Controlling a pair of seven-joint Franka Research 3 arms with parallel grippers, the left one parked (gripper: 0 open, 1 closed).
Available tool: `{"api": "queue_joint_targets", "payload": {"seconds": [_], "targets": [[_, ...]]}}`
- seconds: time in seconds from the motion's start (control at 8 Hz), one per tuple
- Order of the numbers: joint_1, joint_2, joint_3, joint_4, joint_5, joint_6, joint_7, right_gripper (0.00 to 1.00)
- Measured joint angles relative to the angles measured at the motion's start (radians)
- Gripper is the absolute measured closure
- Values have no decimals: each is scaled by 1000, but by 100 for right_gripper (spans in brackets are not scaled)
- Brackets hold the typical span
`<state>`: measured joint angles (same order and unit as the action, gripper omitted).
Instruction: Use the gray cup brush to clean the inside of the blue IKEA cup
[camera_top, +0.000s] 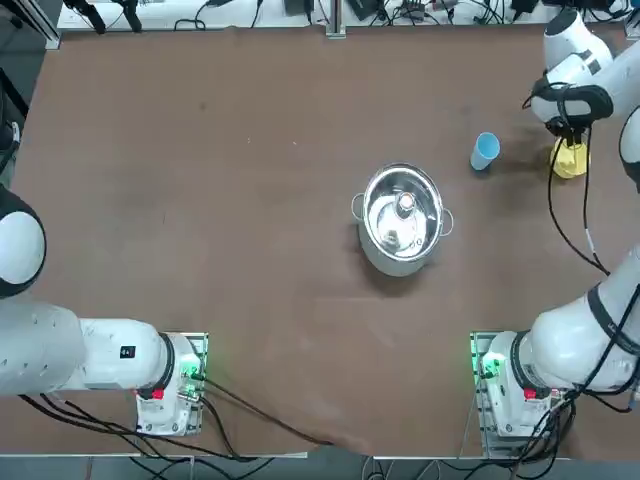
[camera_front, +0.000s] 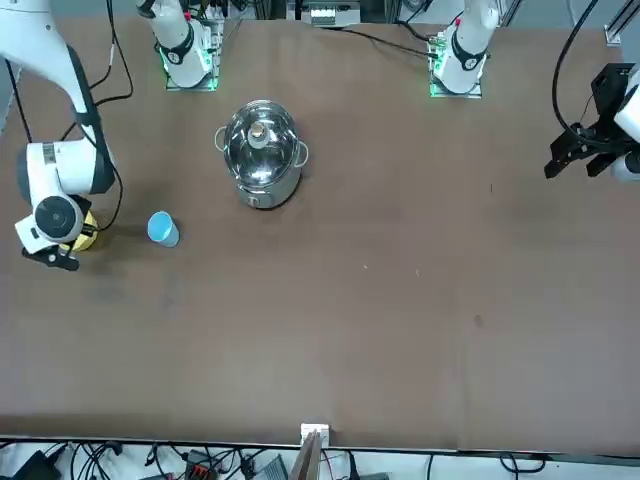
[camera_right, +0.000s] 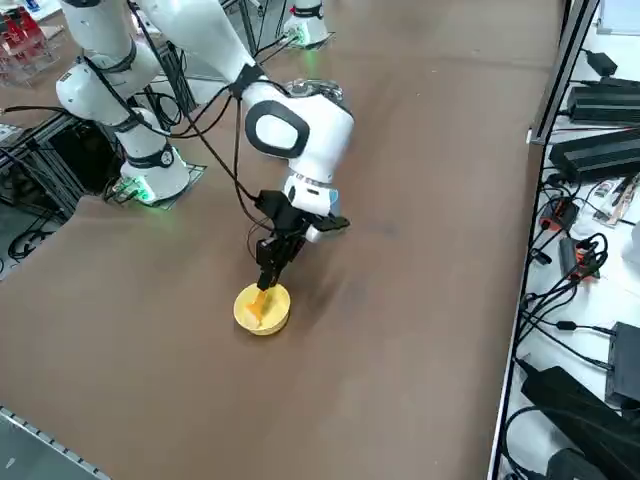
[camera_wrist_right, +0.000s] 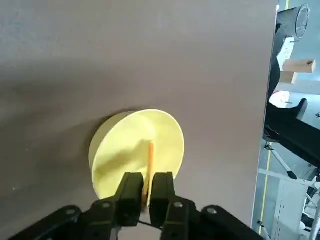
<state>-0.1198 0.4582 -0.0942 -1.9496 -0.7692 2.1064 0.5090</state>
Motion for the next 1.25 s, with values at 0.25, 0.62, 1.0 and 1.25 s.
{"api": "queue_joint_targets", "payload": {"seconds": [0.25, 0.62, 1.0, 1.25], "targets": [[5, 11, 3, 1, 0, 5, 5, 42], [7, 11, 20, 28, 1, 9, 89, 0], [11, 6, 66, 34, 92, 10, 134, 0], [14, -21, 104, 56, 163, 8, 134, 0]]}}
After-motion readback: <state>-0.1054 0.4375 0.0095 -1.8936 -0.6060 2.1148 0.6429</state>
